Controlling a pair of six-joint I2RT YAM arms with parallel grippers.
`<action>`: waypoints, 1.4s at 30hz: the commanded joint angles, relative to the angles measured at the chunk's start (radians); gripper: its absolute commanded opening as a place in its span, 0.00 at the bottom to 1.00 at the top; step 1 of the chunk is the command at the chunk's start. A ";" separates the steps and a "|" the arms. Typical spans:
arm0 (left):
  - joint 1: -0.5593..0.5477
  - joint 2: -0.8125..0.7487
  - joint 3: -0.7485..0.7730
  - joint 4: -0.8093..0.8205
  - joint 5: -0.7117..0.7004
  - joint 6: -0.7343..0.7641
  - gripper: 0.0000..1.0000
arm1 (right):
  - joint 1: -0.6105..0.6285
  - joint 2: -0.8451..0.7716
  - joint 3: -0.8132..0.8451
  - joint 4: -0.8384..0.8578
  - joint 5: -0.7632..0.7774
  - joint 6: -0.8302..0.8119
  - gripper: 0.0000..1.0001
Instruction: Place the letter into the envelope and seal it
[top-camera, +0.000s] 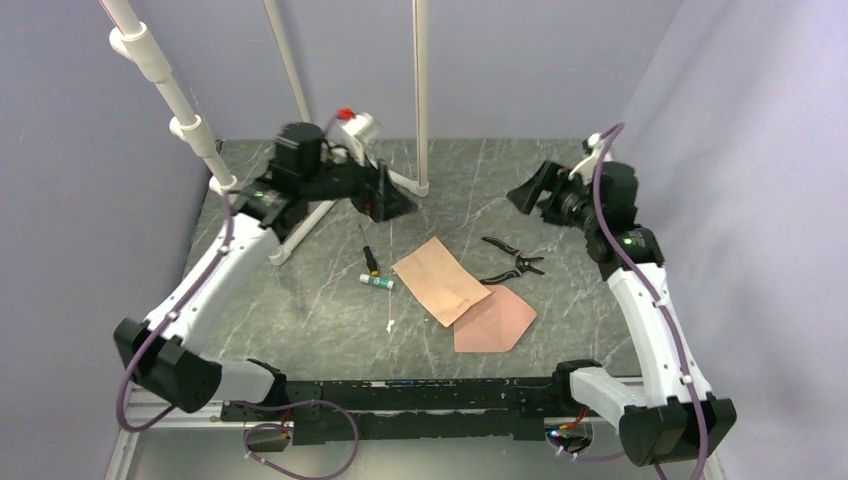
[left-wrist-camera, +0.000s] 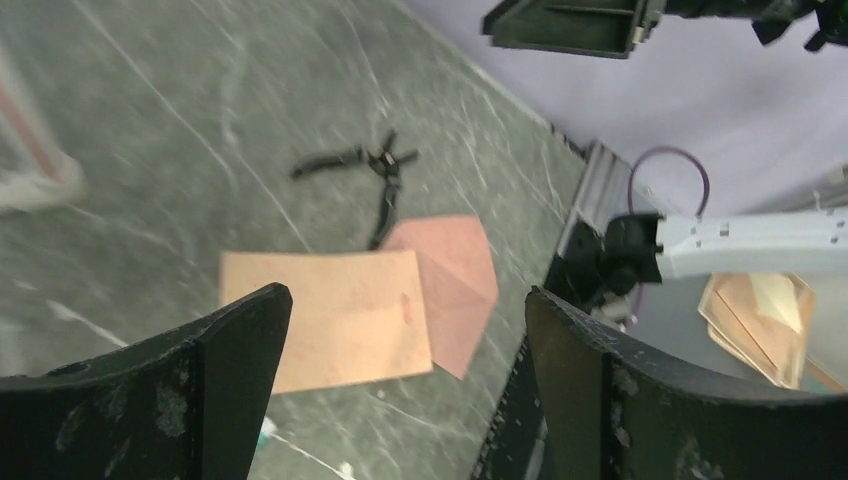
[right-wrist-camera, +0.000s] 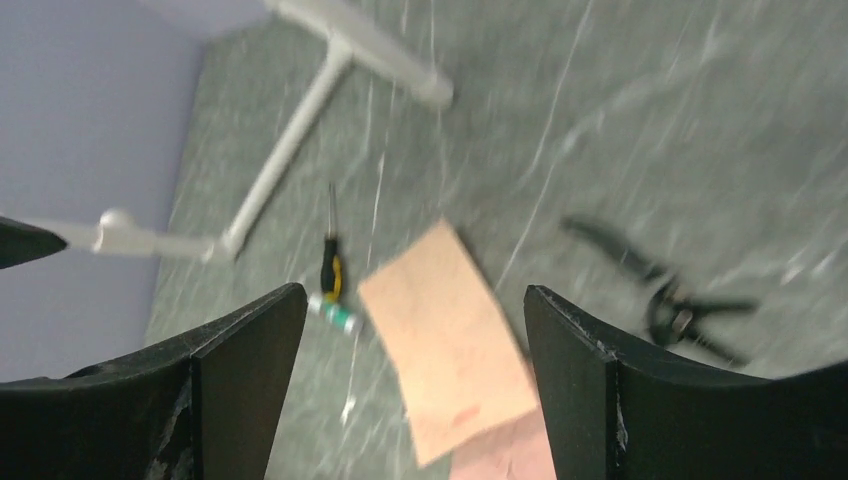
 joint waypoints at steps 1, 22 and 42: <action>-0.102 0.046 -0.091 0.047 -0.094 -0.053 0.93 | 0.003 0.008 -0.173 0.024 -0.201 0.174 0.83; -0.210 0.555 -0.228 0.319 -0.195 -0.249 0.47 | 0.139 0.220 -0.557 0.049 -0.162 0.359 0.73; -0.224 0.548 -0.231 0.226 -0.277 -0.246 0.33 | 0.161 0.305 -0.694 0.558 -0.141 0.461 0.00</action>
